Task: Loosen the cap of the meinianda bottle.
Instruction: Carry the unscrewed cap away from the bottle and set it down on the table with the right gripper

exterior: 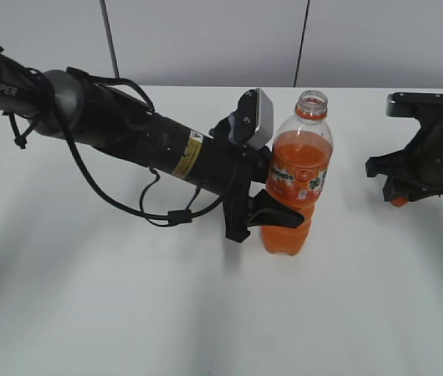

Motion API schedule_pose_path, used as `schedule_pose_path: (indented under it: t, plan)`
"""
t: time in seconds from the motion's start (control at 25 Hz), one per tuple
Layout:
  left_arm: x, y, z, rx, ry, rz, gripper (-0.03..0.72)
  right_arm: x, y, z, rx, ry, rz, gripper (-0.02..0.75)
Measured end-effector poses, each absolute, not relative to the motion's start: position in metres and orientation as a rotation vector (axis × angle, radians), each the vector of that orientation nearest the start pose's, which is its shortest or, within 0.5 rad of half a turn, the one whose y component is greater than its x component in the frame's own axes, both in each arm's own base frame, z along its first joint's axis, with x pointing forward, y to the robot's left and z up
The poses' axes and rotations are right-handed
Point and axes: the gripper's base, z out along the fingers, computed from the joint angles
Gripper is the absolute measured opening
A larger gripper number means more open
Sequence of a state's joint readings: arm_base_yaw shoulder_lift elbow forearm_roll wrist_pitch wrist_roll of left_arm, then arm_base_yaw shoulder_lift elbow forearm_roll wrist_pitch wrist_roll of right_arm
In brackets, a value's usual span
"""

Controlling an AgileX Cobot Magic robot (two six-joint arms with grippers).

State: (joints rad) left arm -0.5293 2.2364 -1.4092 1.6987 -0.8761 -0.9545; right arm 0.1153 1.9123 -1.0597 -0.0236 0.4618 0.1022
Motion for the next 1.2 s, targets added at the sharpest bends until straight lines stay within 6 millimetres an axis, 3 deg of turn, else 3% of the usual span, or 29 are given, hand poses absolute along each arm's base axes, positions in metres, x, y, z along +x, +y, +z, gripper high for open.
schedule_pose_path:
  t: [0.32,0.6,0.88,1.12,1.2]
  plan:
    - [0.346,-0.283,0.122,1.659,1.506,-0.9,0.397,0.358,0.041,0.111,-0.035,2.817,0.039,0.258]
    - [0.346,-0.283,0.122,1.659,1.506,-0.901,0.397,0.358,0.042,0.11,-0.017,2.812,0.051,0.258]
    - [0.346,-0.283,0.122,1.659,1.506,-0.901,0.397,0.357,0.042,0.109,-0.01,2.833,0.053,0.513]
    - [0.346,-0.283,0.122,1.659,1.506,-0.901,0.397,0.357,0.042,0.109,-0.003,2.834,0.057,0.546]
    - [0.347,-0.283,0.122,1.659,1.507,-0.899,0.428,0.357,0.042,0.109,-0.01,2.835,0.052,0.546]
